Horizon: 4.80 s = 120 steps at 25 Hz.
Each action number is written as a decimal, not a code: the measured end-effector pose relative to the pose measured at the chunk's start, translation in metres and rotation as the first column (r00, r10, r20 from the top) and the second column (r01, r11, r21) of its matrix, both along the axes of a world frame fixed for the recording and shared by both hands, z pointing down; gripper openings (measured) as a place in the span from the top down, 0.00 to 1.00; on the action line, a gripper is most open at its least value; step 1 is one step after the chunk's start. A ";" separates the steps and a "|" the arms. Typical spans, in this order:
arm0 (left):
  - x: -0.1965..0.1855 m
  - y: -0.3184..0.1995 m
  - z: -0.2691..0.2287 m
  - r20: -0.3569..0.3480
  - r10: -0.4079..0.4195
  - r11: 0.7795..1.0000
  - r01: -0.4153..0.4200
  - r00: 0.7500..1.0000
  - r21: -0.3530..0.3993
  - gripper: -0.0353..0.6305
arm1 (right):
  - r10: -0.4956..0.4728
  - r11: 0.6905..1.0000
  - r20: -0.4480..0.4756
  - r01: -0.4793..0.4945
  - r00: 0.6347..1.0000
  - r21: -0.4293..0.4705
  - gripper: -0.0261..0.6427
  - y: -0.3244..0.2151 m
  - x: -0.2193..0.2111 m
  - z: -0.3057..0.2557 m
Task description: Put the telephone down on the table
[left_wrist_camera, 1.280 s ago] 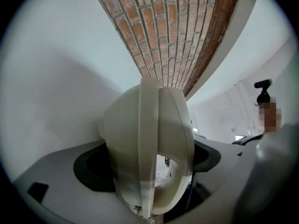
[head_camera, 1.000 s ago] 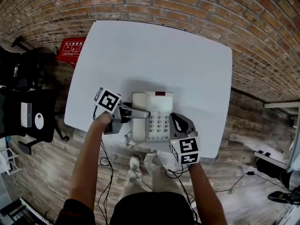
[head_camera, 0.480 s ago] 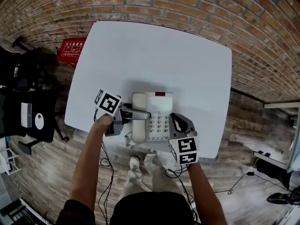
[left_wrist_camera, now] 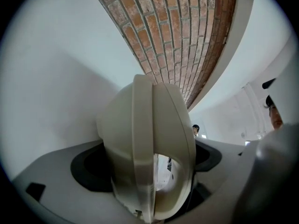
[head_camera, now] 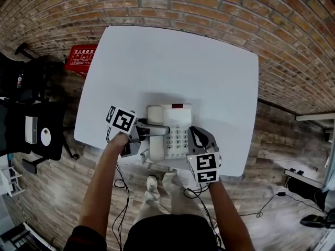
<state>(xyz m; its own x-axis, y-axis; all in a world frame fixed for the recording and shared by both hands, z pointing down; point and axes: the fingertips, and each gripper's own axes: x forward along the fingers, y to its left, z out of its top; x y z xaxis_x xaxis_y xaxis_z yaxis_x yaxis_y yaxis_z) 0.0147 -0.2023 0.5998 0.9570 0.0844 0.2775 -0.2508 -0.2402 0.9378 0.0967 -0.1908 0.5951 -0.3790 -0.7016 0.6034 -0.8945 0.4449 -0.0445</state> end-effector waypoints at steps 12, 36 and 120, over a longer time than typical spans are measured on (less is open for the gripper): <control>-0.001 0.000 0.002 0.070 -0.031 1.000 0.031 0.997 0.004 0.24 | -0.003 1.000 -0.019 0.004 1.000 0.023 0.92 0.000 -0.003 -0.002; -0.006 0.000 0.005 0.169 -0.102 0.995 0.101 0.980 0.014 0.21 | -0.010 0.999 -0.039 0.011 0.999 0.030 0.92 0.000 -0.005 -0.002; -0.025 0.014 0.013 0.504 -0.279 0.943 0.134 0.817 0.306 0.16 | 0.006 0.997 -0.116 0.004 0.993 0.082 0.93 0.003 -0.011 -0.004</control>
